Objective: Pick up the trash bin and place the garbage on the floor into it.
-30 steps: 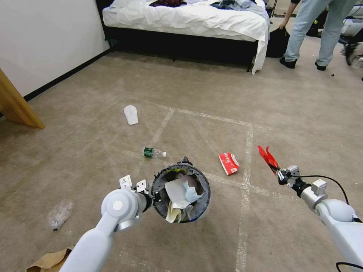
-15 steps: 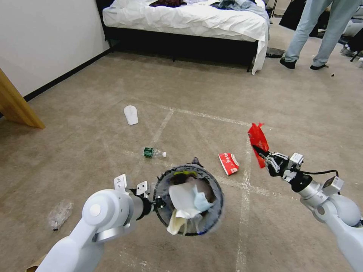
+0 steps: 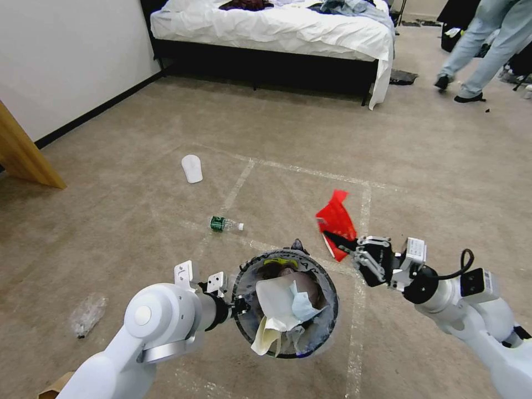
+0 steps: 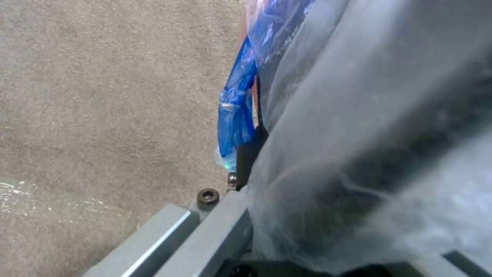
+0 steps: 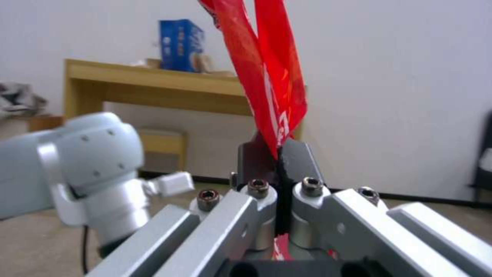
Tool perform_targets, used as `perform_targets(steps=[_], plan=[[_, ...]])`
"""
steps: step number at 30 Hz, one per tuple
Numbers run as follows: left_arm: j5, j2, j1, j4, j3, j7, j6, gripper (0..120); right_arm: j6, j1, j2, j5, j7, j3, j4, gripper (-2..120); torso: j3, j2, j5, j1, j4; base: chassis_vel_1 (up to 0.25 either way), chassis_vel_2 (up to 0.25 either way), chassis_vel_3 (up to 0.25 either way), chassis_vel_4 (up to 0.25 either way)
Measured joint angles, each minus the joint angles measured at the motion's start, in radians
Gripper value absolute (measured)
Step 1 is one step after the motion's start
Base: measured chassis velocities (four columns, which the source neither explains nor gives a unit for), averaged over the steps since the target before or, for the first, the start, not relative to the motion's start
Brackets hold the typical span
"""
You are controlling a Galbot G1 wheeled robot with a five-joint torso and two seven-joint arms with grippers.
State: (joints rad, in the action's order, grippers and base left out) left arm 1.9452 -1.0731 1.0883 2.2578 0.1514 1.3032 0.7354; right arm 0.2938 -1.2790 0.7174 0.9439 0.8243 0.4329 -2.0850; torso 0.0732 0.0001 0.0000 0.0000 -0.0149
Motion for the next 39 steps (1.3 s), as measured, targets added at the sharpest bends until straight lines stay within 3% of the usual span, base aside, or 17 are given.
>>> perform_targets(steps=[15, 21, 39], plan=[[-0.041, -0.018, 0.005, -0.010, -0.028, -0.008, 0.000, 0, -0.043, 0.078, -0.037, 0.005, 0.029, -0.123, -0.055, 0, 0.000, 0.000, 0.0000, 0.000, -0.0002, 0.000, 0.000, 0.000, 0.000], [-0.064, -0.045, -0.005, -0.026, -0.050, -0.013, 0.000, 0, -0.056, 0.064, -0.015, -0.009, 0.093, -0.168, -0.017, 0, 0.000, 0.000, 0.0000, 0.000, -0.0002, 0.000, 0.000, 0.000, 0.000], [-0.045, -0.045, -0.005, -0.022, -0.038, -0.021, 0.000, 0, -0.056, 0.081, 0.054, -0.085, 0.204, -0.258, 0.166, 0, 0.000, 0.000, 0.0000, 0.000, -0.0001, 0.000, 0.000, 0.000, 0.000]])
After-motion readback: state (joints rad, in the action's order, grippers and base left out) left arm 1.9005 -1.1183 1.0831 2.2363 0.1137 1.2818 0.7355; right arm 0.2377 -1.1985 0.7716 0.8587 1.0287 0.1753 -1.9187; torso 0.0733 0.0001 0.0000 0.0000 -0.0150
